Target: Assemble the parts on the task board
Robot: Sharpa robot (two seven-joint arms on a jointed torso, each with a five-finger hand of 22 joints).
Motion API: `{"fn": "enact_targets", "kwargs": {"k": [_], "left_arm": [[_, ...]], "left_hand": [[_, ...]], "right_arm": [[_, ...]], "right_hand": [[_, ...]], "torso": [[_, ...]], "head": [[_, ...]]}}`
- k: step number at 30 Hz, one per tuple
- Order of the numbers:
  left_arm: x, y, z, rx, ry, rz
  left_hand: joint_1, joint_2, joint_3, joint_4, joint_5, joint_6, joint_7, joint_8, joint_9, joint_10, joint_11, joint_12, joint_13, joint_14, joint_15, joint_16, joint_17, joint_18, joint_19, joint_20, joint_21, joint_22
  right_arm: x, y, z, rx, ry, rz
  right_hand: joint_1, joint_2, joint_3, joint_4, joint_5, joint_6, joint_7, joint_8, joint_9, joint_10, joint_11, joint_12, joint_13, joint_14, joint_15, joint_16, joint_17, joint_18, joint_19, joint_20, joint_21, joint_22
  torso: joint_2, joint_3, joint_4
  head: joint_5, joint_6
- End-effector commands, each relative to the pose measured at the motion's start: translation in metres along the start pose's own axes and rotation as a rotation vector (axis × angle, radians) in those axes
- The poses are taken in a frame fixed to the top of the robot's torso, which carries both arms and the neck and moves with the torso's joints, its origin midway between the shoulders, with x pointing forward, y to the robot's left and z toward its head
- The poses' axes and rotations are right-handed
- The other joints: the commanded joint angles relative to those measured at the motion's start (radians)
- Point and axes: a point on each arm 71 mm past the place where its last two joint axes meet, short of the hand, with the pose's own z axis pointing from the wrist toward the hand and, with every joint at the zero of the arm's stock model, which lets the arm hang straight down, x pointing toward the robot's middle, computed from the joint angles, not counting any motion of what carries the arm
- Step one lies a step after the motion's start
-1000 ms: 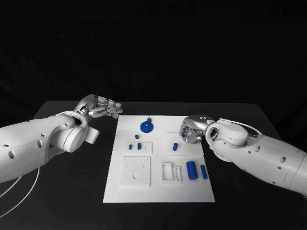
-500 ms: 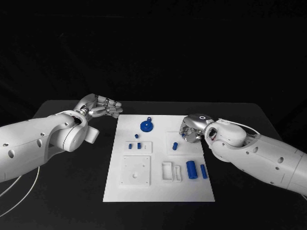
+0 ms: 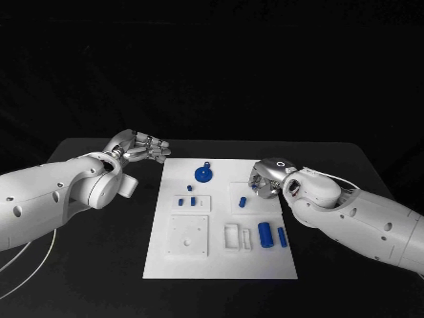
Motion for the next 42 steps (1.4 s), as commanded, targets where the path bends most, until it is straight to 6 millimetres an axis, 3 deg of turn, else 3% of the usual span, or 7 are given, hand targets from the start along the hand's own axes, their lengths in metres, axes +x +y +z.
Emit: {"fn": "enact_targets", "kwargs": {"k": [1, 12, 19, 32, 42], "left_arm": [[0.000, -0.002, 0.001, 0.012, 0.009, -0.014], [-0.003, 0.000, 0.002, 0.007, -0.001, -0.022], [-0.004, 0.000, 0.002, 0.006, -0.007, -0.027], [0.006, -0.006, 0.001, 0.027, -0.016, -0.071], [0.016, -0.011, 0.000, 0.040, -0.009, -0.098]], "left_hand": [[0.006, 0.007, -0.004, -0.004, -0.003, 0.005, -0.002, -0.002, 0.000, -0.009, 0.001, 0.004, 0.000, -0.008, 0.002, -0.003, -0.001, -0.004, 0.007, 0.000, 0.005, 0.002], [0.006, 0.009, -0.005, -0.007, -0.003, 0.005, -0.002, -0.002, 0.000, -0.011, 0.001, 0.003, 0.000, -0.011, 0.003, -0.003, -0.002, -0.003, 0.005, 0.001, 0.005, 0.005], [0.006, 0.009, -0.006, -0.007, -0.003, 0.004, -0.001, -0.002, 0.000, -0.011, 0.002, 0.004, 0.000, -0.013, 0.004, -0.003, -0.002, -0.003, 0.005, 0.001, 0.005, 0.005], [0.005, 0.011, -0.007, -0.009, -0.003, 0.007, -0.002, -0.002, 0.000, -0.007, 0.000, 0.004, 0.000, -0.013, 0.004, -0.003, -0.002, -0.002, 0.004, 0.002, 0.005, 0.006], [0.004, 0.013, -0.007, -0.010, -0.002, 0.009, -0.003, -0.002, 0.000, -0.005, 0.000, 0.004, 0.000, -0.014, 0.004, -0.003, -0.002, -0.002, 0.004, 0.002, 0.004, 0.007]], "right_arm": [[-0.007, 0.002, -0.001, -0.009, -0.065, 0.006], [-0.019, 0.002, -0.005, -0.041, -0.052, 0.105], [-0.030, 0.011, -0.007, -0.080, -0.068, 0.171], [-0.045, 0.070, -0.015, -0.249, -0.145, 0.289], [-0.025, 0.115, -0.021, -0.348, -0.105, 0.197]], "right_hand": [[0.001, -0.011, 0.007, 0.004, -0.001, 0.008, -0.001, 0.003, 0.002, 0.021, -0.011, 0.002, 0.001, 0.001, -0.009, 0.005, -0.003, 0.013, 0.003, -0.007, -0.012, 0.014], [0.003, -0.009, -0.001, 0.011, 0.007, 0.006, 0.000, 0.004, 0.001, 0.017, -0.011, 0.002, 0.001, 0.000, -0.009, 0.001, -0.012, 0.011, 0.011, -0.006, -0.056, 0.049], [0.003, -0.007, -0.005, 0.011, 0.013, 0.005, 0.000, 0.003, 0.001, 0.017, -0.011, 0.002, 0.001, 0.000, -0.010, 0.001, -0.012, 0.011, 0.018, -0.008, -0.075, 0.071], [0.003, -0.001, -0.017, 0.005, 0.031, 0.003, 0.000, 0.004, 0.001, 0.014, -0.010, 0.002, 0.001, -0.001, -0.013, 0.000, -0.013, 0.013, 0.027, -0.010, -0.099, 0.091], [0.003, 0.003, -0.019, 0.000, 0.023, 0.002, 0.001, 0.003, 0.001, 0.014, -0.010, 0.002, 0.001, 0.000, -0.012, 0.000, -0.012, 0.012, 0.030, -0.010, -0.108, 0.101]], "torso": [[-0.001, 0.0003, -0.0003], [-0.001, -0.0002, -0.0001], [0.000, 0.0007, 0.0003], [0.000, -0.0021, 0.0006], [0.000, -0.0015, 0.0012]], "head": [[0.003, 0.002], [0.014, 0.005], [0.049, 0.009], [0.111, 0.002], [0.132, -0.011]]}}
